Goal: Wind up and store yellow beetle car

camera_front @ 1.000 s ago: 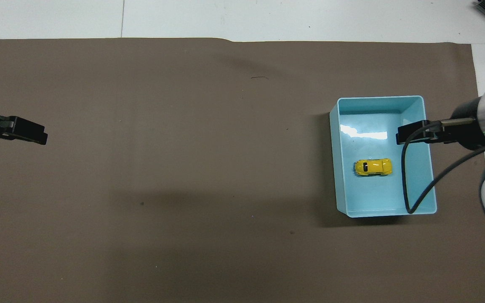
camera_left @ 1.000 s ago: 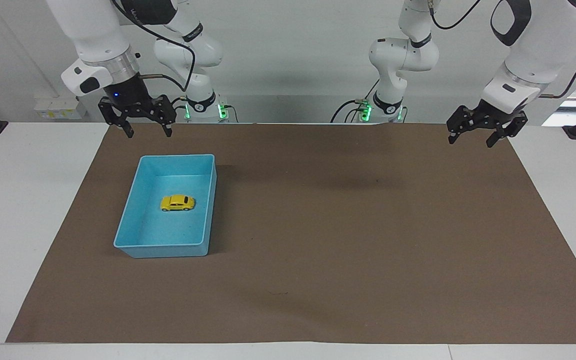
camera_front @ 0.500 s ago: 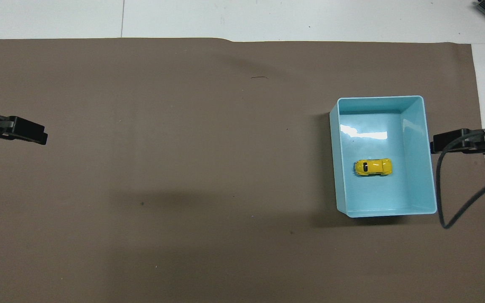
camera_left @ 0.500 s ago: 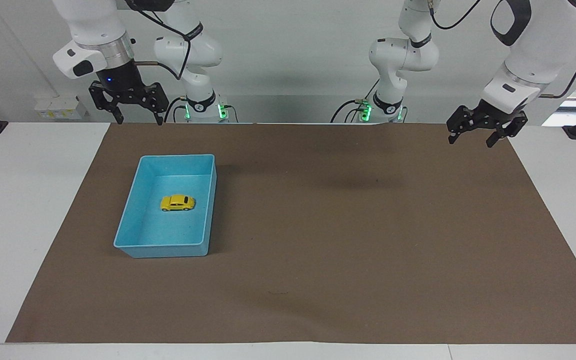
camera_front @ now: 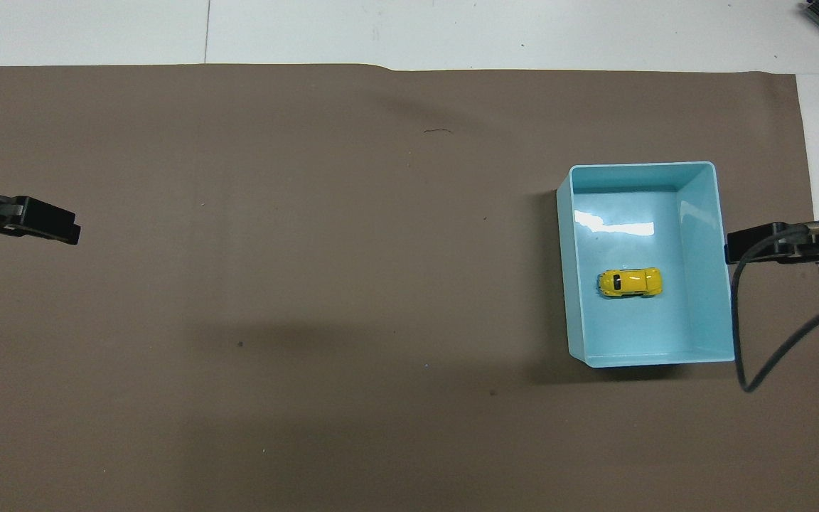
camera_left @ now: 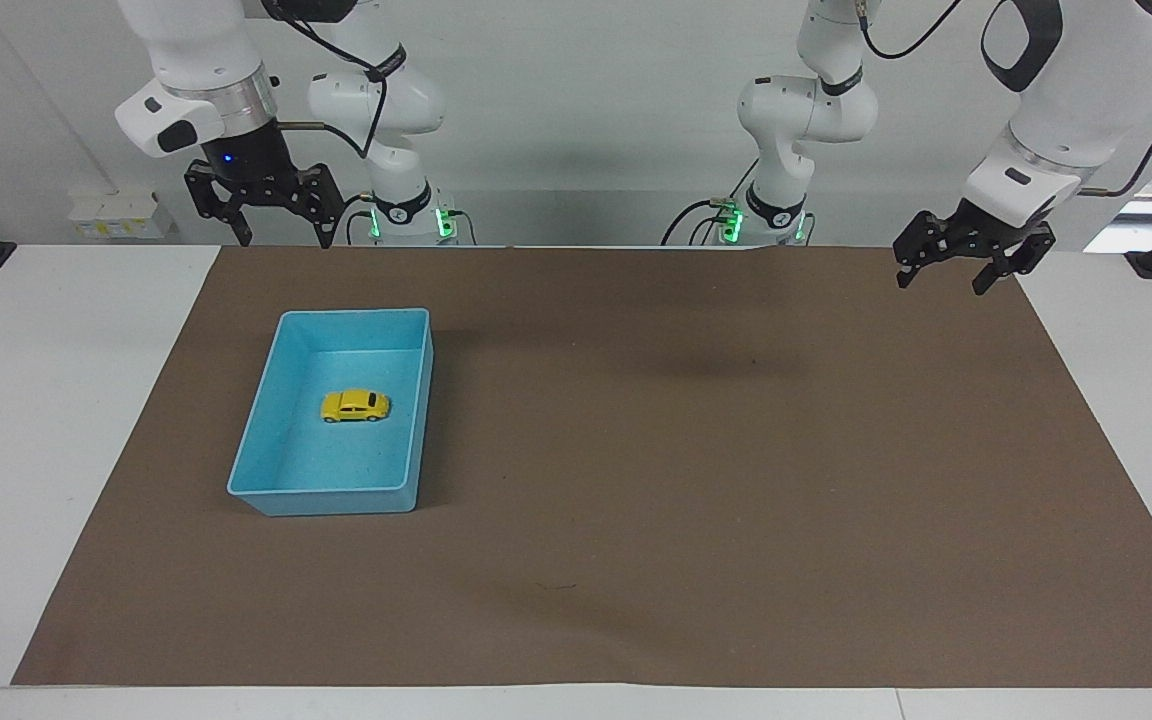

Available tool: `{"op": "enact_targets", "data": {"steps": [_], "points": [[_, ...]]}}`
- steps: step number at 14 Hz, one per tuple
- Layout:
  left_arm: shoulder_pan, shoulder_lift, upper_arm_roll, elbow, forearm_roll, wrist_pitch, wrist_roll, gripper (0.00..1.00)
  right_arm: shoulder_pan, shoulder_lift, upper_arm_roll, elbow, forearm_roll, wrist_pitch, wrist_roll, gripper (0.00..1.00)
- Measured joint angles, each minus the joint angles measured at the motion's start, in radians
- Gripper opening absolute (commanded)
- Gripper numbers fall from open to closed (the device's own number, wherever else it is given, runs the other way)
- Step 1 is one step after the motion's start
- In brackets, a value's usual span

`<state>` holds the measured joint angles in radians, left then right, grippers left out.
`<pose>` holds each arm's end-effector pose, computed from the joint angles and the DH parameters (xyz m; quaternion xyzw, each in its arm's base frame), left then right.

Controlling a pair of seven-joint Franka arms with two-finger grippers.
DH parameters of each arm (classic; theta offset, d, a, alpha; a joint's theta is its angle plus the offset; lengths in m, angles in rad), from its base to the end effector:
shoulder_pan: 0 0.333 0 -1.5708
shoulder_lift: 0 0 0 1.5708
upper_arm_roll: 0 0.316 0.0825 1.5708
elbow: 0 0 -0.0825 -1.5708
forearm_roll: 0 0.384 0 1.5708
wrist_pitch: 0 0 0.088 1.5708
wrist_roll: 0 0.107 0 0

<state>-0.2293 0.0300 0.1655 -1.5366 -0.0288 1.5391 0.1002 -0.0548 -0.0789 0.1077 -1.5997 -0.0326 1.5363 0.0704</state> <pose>0.5591 -0.0404 0.6214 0.9965 -0.0822 -0.0133 0.0122 0.5258 0.0268 0.6503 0.9997 -0.0096 0.0088 0.0200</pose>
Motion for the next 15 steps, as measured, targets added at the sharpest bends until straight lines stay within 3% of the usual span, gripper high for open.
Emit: {"op": "enact_targets", "data": {"steps": [5,10,15], "points": [[0.000,0.000,0.000,0.000,0.000,0.000,0.000,1.00,-0.001,0.001,-0.003,0.011,0.000,-0.018,0.000,1.00],[0.000,0.000,0.000,0.000,0.000,0.000,0.001,1.00,-0.007,0.035,-0.017,0.118,-0.004,-0.111,0.000,1.00],[0.000,0.000,-0.001,0.000,-0.001,0.000,0.001,1.00,-0.008,0.059,-0.017,0.146,-0.006,-0.120,0.000,1.00]]}}
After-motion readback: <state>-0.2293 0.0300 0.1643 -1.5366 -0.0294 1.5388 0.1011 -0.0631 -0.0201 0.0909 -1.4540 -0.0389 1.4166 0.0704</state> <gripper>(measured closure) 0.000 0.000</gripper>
